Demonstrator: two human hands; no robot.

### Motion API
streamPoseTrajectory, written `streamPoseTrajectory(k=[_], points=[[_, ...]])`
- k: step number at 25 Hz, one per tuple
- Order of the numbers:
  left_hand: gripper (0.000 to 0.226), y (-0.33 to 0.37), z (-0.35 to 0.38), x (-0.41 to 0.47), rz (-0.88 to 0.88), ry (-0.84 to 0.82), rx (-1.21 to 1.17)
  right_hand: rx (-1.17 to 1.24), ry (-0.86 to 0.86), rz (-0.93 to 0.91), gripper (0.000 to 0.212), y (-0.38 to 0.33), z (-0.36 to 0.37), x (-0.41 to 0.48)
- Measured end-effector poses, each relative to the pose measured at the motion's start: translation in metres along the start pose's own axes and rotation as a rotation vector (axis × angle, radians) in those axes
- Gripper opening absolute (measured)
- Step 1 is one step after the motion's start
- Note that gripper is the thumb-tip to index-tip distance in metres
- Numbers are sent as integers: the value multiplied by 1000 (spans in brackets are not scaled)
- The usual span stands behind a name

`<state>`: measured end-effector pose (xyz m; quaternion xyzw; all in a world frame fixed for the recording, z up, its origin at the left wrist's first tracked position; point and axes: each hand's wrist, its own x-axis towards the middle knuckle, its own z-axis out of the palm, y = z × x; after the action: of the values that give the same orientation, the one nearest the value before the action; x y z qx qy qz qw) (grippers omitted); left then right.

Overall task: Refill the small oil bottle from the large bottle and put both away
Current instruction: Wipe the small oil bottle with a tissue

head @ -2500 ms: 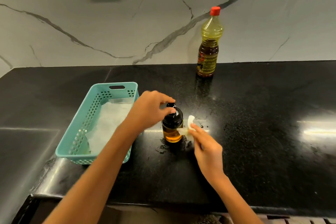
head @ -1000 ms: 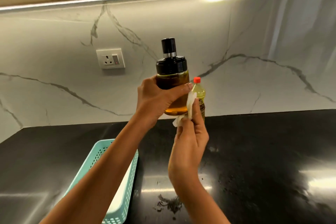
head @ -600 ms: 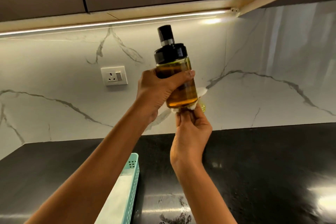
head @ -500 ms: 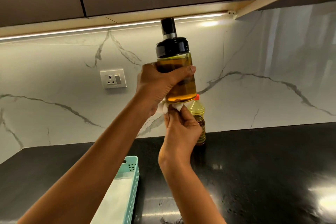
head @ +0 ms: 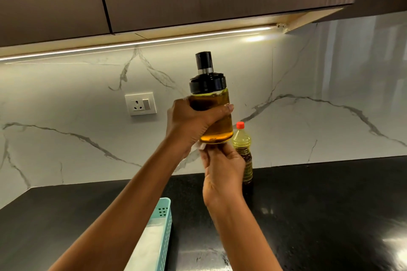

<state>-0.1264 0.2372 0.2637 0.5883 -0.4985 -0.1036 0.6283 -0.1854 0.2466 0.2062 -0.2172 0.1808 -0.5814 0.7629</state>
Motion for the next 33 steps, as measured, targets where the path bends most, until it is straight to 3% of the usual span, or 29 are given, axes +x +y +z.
streamPoseTrajectory(k=[3,8,16,19,24,26,28,33], points=[[30,-4,-2,0,2,9,54,-54,-83,50,25,1,-7,-13],[32,-12,-4,-3,-2,4,77,-35,-29,-46,25,-26,-19,1],[37,-12,-1,-9,-43,-29,31,70,-210,267,29,-18,-27,25],[42,-17,0,-13,-21,-36,35,10,-199,120,27,-29,-35,28],[44,-26,1,-11,-10,15,74,-462,-112,-387,32,-2,-55,6],[34,-29,1,-13,-8,-9,73,-579,-64,-494,34,8,-58,9],[30,-31,1,-16,-1,-38,64,-584,-68,-390,27,4,-56,20],[28,-35,1,-14,-5,-47,-3,-120,-226,166,25,-9,-42,35]])
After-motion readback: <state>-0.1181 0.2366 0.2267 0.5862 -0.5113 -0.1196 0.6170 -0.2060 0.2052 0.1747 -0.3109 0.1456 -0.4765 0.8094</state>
